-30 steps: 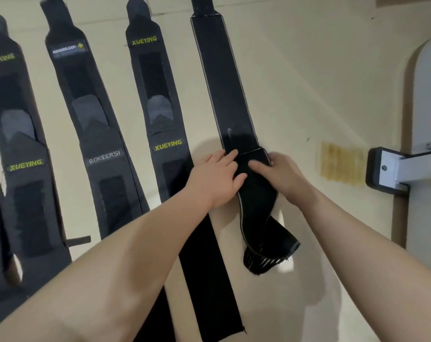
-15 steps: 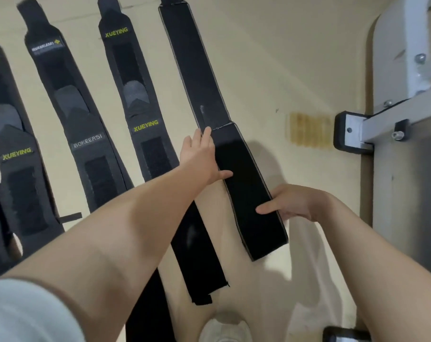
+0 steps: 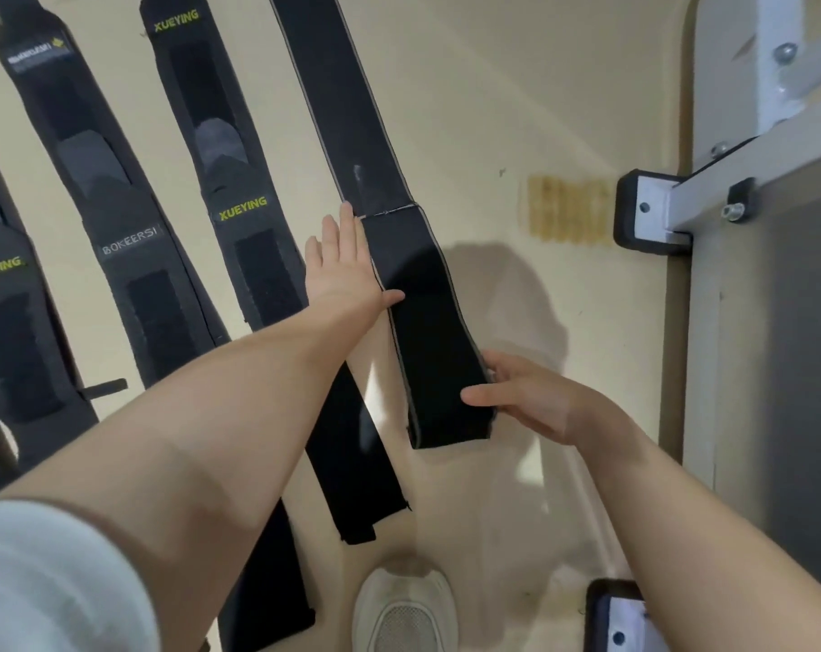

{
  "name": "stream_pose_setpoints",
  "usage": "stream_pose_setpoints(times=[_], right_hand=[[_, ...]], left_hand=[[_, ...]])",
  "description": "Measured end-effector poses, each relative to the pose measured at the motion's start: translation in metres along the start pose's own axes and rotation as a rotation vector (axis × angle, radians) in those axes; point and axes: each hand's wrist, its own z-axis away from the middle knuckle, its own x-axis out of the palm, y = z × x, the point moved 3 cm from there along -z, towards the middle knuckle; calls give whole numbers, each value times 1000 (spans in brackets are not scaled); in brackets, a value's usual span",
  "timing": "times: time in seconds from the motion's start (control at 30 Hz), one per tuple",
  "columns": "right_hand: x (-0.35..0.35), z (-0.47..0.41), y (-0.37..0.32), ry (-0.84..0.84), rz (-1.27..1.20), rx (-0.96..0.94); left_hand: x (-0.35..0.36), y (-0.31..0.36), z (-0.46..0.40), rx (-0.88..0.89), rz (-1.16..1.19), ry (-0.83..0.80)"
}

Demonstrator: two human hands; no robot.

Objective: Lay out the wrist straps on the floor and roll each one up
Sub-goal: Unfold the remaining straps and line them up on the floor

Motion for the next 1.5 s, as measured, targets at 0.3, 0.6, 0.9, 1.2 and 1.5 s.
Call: stream_pose_setpoints(times=[0.3,0.6,0.9,1.2,1.5], right_hand=[[-5,14,-4,-63,-144,59],[-2,33,25,-39,-76,199],[21,12,19,659,1087,-124],[55,-29,-16,562,1392,-72],[195,-82,-107,80,1188,-224]], left_hand=[[21,18,35,692,-130,296],[18,26,65,465,3,38],[36,26,75,493,-128,24],[12,-35,89,405,262,94],[24,-222,180,-139,139,-19]])
